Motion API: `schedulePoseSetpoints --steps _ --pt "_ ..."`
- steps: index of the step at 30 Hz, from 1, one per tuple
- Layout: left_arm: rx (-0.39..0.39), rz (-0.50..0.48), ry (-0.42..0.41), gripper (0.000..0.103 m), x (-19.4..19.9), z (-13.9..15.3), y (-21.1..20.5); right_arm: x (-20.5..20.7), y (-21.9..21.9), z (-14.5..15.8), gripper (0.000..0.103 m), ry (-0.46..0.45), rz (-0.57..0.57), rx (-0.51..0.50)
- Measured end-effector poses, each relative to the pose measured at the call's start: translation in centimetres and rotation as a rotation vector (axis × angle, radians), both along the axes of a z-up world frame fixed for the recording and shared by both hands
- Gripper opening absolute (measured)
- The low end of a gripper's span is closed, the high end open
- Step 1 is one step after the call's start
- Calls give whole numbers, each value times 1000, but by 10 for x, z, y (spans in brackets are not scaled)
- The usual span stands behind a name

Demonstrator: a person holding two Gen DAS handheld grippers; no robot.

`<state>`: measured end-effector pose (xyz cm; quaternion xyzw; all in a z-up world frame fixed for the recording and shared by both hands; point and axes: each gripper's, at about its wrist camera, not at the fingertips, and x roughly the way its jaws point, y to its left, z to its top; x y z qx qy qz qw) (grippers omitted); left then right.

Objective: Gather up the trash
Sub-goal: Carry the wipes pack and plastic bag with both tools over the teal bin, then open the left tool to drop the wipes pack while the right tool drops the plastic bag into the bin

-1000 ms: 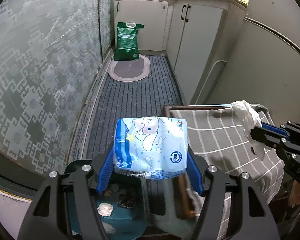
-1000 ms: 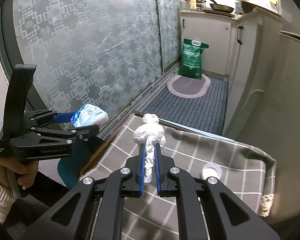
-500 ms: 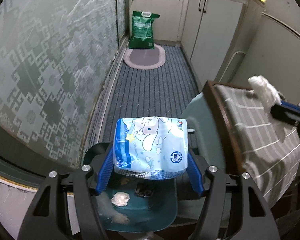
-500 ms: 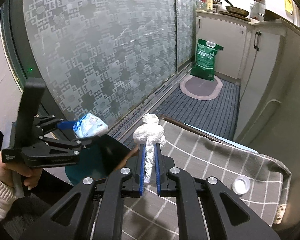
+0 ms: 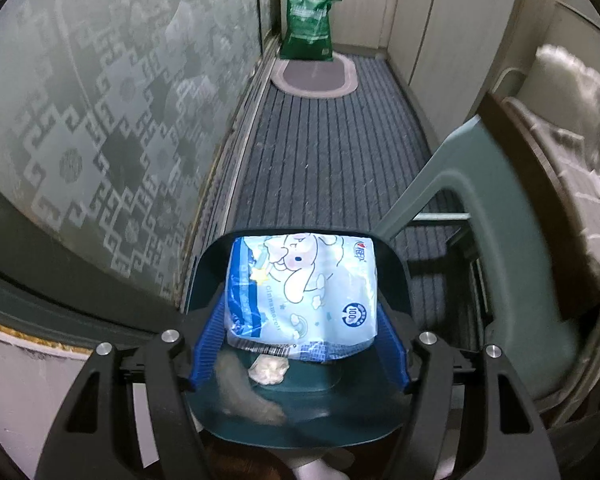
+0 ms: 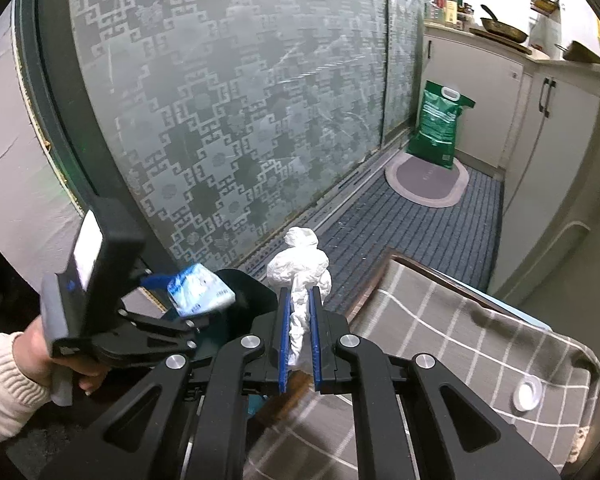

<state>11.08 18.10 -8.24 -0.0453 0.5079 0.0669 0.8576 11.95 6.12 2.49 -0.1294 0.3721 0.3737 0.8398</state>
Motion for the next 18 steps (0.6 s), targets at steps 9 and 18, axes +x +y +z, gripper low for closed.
schedulePoseSetpoints --steps 9,18 --pt "-12 -1 93 70 -10 -35 12 -5 30 -5 9 10 37 -19" --pt "-54 -10 153 72 -16 -55 21 -7 59 -17 9 37 61 -64"
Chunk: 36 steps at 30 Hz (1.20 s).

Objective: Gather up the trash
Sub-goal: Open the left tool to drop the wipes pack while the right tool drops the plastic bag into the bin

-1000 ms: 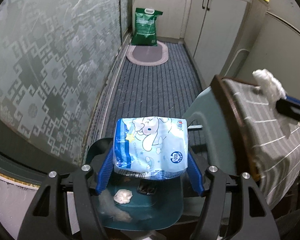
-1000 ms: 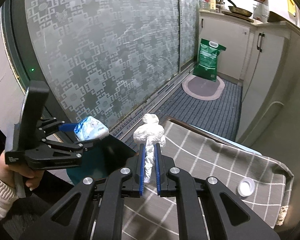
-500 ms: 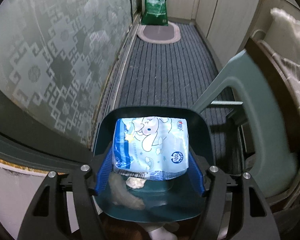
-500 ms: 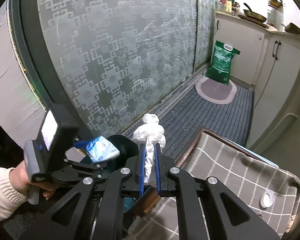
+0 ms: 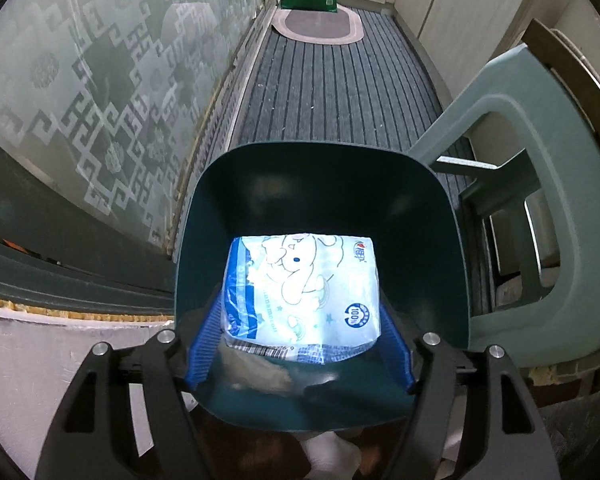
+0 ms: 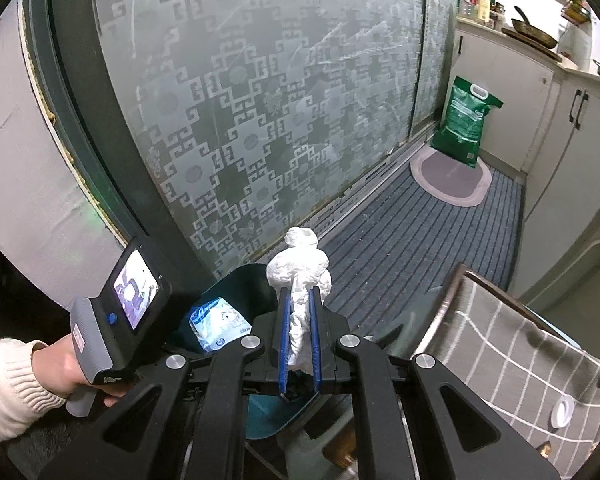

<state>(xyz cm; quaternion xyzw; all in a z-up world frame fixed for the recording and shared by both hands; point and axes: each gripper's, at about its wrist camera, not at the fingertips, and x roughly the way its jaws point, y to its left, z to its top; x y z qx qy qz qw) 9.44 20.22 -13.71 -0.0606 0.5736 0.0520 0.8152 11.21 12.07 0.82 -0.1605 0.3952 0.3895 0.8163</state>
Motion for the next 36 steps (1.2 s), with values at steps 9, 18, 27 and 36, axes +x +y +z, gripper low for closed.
schedulePoseSetpoints --steps 9,18,27,36 --pt "-14 2 -27 84 -11 9 12 -2 27 -16 9 34 20 -33" --pt "-10 4 -120 75 -24 38 19 -4 51 -38 9 67 36 -75" --pt "-20 55 -321 57 -49 93 37 1 64 -66 9 129 32 -119" --pt "-9 73 -443 44 -69 130 40 -7 86 -111 9 184 66 -217"
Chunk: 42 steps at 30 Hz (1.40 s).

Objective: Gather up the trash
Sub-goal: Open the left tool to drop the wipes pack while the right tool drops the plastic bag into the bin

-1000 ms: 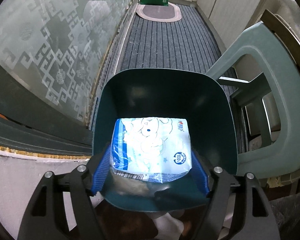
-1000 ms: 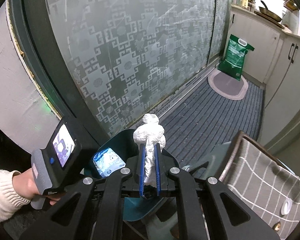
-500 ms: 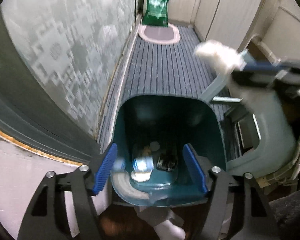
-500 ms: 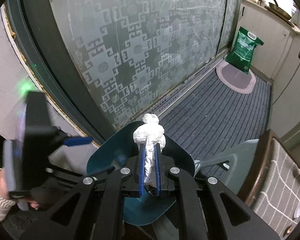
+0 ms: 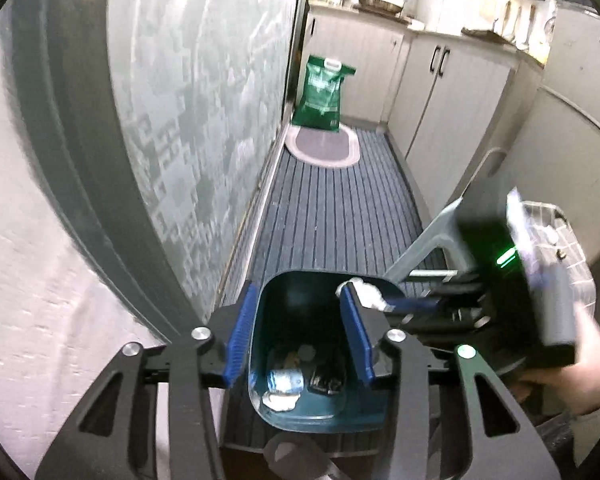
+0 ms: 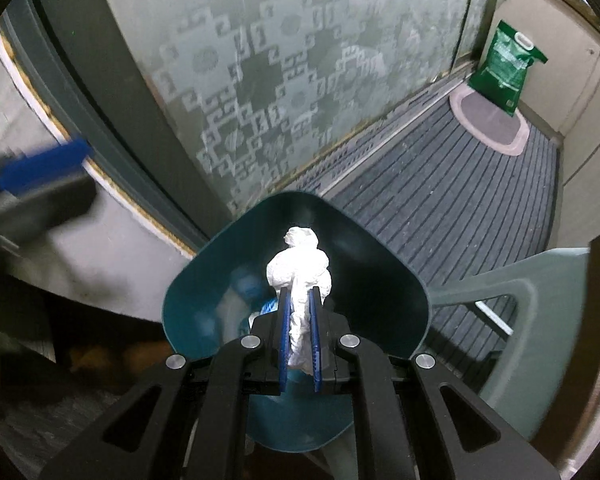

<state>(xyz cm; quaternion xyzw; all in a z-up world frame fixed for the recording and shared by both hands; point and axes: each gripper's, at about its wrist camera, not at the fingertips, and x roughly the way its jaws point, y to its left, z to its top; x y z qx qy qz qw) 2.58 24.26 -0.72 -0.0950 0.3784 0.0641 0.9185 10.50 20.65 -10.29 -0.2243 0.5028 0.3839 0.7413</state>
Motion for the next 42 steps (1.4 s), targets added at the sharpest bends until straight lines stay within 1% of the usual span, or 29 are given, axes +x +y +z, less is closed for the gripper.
schedulePoseSetpoints --steps 2,9,12,18,22,25,27,30,31,32,34,36,39,42 --pt "-7 2 -27 41 -5 7 2 -1 2 -7 9 8 7 -19" --pt "16 1 -84 40 -15 26 -3 -7 11 -36 9 39 29 -95" --pt "40 0 -112 39 -18 36 -8 -10 11 -42 9 46 33 -116" --pt "45 -16 -169 39 -29 56 -15 -13 9 -57 9 56 40 -160" --pt "52 -19 -193 39 -32 65 -19 -14 8 -66 9 57 46 -186" --pt "52 -23 -213 39 -35 72 -23 -13 5 -70 11 60 44 -194" --pt "55 -23 -225 39 -35 76 -25 -14 5 -69 19 63 46 -191" --pt "55 -21 -241 41 -35 81 -28 -14 5 -64 25 58 45 -175" --pt "55 -20 -244 43 -36 82 -28 -14 5 -61 26 56 44 -165" --pt "54 -18 -249 47 -37 84 -29 -15 4 -58 27 56 44 -155" --pt "52 -14 -261 49 -38 87 -31 -16 4 -53 28 58 46 -138" --pt "52 -6 -272 53 -38 91 -32 -17 4 -46 32 53 47 -121" --pt "50 1 -284 55 -37 95 -34 -18 1 -29 32 36 50 -76" --pt "51 5 -295 56 -36 99 -38 -17 -5 -4 32 5 44 -15"
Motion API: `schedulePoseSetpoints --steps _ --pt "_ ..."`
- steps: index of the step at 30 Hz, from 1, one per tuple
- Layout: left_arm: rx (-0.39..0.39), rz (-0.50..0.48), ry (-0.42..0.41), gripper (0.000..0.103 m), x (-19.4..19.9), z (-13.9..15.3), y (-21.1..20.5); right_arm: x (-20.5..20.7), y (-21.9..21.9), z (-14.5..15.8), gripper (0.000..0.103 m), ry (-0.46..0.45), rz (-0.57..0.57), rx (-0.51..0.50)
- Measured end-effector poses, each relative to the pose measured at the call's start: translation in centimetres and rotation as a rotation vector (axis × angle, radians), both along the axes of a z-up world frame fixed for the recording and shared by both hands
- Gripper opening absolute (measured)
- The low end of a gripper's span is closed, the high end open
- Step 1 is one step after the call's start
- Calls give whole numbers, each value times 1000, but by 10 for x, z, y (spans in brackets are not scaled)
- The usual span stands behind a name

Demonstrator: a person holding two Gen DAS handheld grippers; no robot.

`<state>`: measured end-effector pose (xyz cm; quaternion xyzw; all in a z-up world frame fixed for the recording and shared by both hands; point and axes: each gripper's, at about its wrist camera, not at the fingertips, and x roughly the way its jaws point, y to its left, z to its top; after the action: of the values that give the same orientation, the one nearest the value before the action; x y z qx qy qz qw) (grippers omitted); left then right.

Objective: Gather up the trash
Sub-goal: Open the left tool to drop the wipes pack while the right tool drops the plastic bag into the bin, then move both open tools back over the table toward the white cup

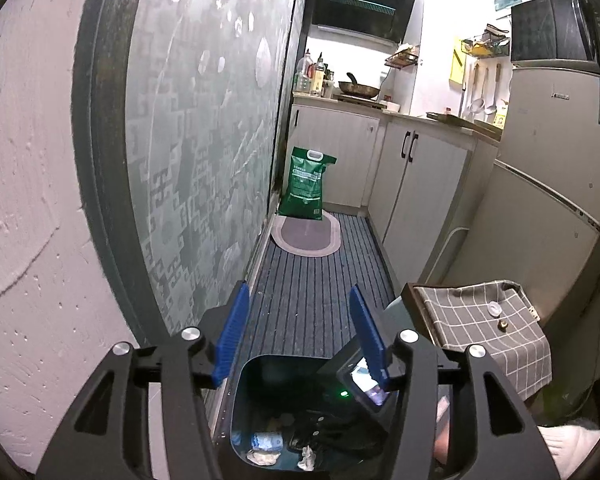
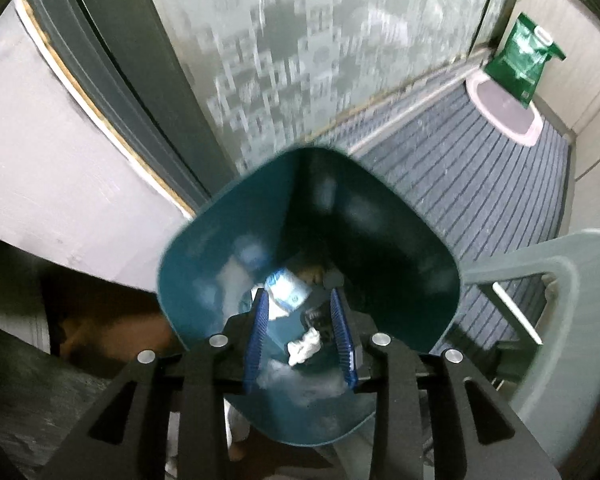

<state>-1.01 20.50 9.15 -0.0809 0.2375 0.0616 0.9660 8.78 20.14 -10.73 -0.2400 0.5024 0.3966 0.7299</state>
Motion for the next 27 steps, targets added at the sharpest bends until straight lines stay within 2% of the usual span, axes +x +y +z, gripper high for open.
schedulePoseSetpoints --steps 7,12,20,27 --pt "10 -9 -15 61 8 7 -17 1 -33 59 32 -77 -28 140" --pt "15 -30 -11 64 20 8 -32 5 -66 88 32 -133 -69 203" --pt "40 -84 6 65 41 6 -67 16 -119 110 32 -178 -146 272" --pt "54 -127 30 66 58 -1 -97 24 -166 119 32 -234 -211 286"
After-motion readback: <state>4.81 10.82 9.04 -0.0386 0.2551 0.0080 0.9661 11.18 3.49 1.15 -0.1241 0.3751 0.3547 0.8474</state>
